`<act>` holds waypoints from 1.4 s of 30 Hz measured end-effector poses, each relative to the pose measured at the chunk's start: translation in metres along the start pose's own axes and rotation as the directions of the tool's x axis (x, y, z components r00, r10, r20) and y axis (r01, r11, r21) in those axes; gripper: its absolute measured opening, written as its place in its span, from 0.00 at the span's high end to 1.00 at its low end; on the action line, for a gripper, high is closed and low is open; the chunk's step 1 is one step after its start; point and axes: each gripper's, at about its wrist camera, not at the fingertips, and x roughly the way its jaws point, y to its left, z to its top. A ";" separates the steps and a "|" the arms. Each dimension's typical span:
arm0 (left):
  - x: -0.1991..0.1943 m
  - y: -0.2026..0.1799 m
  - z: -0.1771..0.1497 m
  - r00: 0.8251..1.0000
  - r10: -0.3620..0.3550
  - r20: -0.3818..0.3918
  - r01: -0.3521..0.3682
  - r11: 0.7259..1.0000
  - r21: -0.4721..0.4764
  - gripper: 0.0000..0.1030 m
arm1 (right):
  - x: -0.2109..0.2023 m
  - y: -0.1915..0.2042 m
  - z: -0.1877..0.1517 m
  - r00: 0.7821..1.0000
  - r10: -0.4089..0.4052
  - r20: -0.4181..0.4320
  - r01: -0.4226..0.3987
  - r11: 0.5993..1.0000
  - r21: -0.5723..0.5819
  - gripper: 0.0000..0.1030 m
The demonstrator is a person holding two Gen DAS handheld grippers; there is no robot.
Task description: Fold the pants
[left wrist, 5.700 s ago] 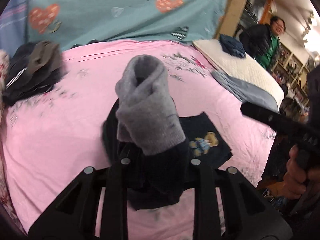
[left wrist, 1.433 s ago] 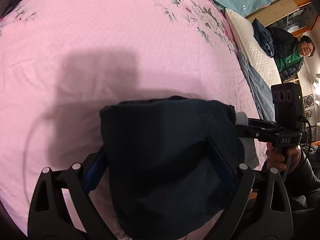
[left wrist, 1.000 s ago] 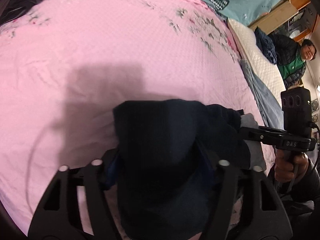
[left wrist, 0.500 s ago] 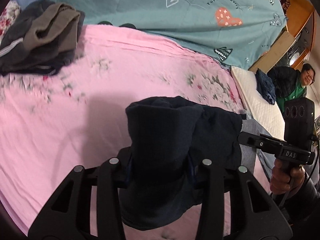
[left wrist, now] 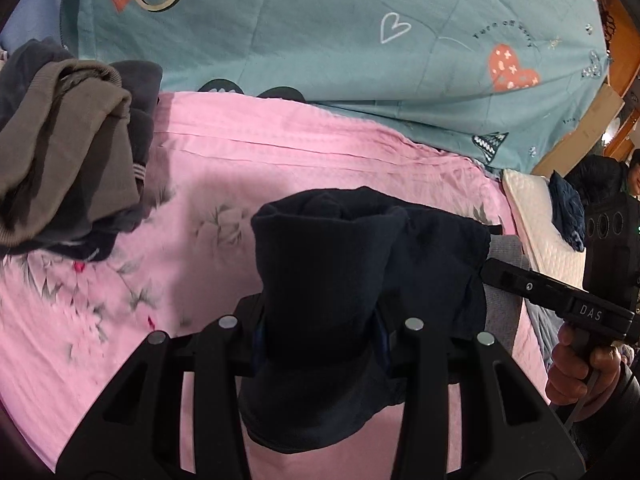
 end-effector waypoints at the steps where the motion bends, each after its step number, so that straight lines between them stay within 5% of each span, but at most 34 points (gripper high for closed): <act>1: 0.005 0.001 0.004 1.000 0.004 -0.006 -0.004 1.000 -0.004 0.60 | 0.007 -0.002 0.004 1.000 -0.012 -0.007 0.012 1.000 0.002 0.68; 11: 0.055 0.013 0.022 0.997 0.040 -0.070 -0.041 0.999 -0.003 0.57 | 0.049 -0.029 0.015 0.995 -0.088 -0.053 0.092 0.994 0.067 0.68; 20: 0.062 0.008 0.053 1.000 0.009 -0.007 -0.009 1.000 -0.019 0.57 | 0.042 -0.037 0.039 0.991 -0.127 0.028 0.124 0.989 0.079 0.68; 24: 0.084 0.012 0.054 0.997 0.083 -0.009 -0.083 0.996 -0.029 0.54 | 0.065 -0.040 0.050 0.982 -0.189 0.013 0.188 0.982 0.032 0.68; 27: 0.095 0.015 0.051 0.993 0.118 -0.012 -0.118 0.992 -0.040 0.46 | 0.076 -0.044 0.051 0.976 -0.219 -0.002 0.219 0.975 0.035 0.67; 29: 0.093 0.015 0.052 0.986 0.164 -0.014 -0.164 0.985 -0.050 0.26 | 0.075 -0.043 0.052 0.975 -0.224 -0.006 0.224 0.974 0.021 0.65; 33: 0.064 0.014 0.056 0.967 0.251 0.037 -0.248 0.967 -0.064 0.13 | 0.045 -0.030 0.057 0.940 -0.338 0.050 0.339 0.941 -0.011 0.39; 35: 0.041 0.010 0.054 0.949 0.309 0.063 -0.305 0.951 -0.058 0.09 | 0.020 -0.019 0.056 0.923 -0.377 0.080 0.381 0.924 -0.031 0.38; 36: 0.029 0.006 0.052 0.941 0.332 0.072 -0.329 0.943 -0.051 0.08 | 0.007 -0.012 0.053 0.919 -0.384 0.089 0.388 0.921 -0.040 0.30; 37: 0.017 0.003 0.047 0.934 0.348 0.082 -0.346 0.937 -0.044 0.07 | -0.008 -0.003 0.046 0.915 -0.389 0.106 0.395 0.918 -0.042 0.08; 38: 0.000 -0.004 0.039 0.927 0.361 0.099 -0.359 0.933 -0.035 0.05 | -0.021 0.004 0.038 0.909 -0.397 0.127 0.405 0.913 -0.046 0.01; 42: -0.054 -0.030 -0.002 0.898 0.418 0.134 -0.423 0.906 0.008 0.03 | -0.060 0.031 -0.002 0.913 -0.381 0.143 0.393 0.917 -0.069 0.01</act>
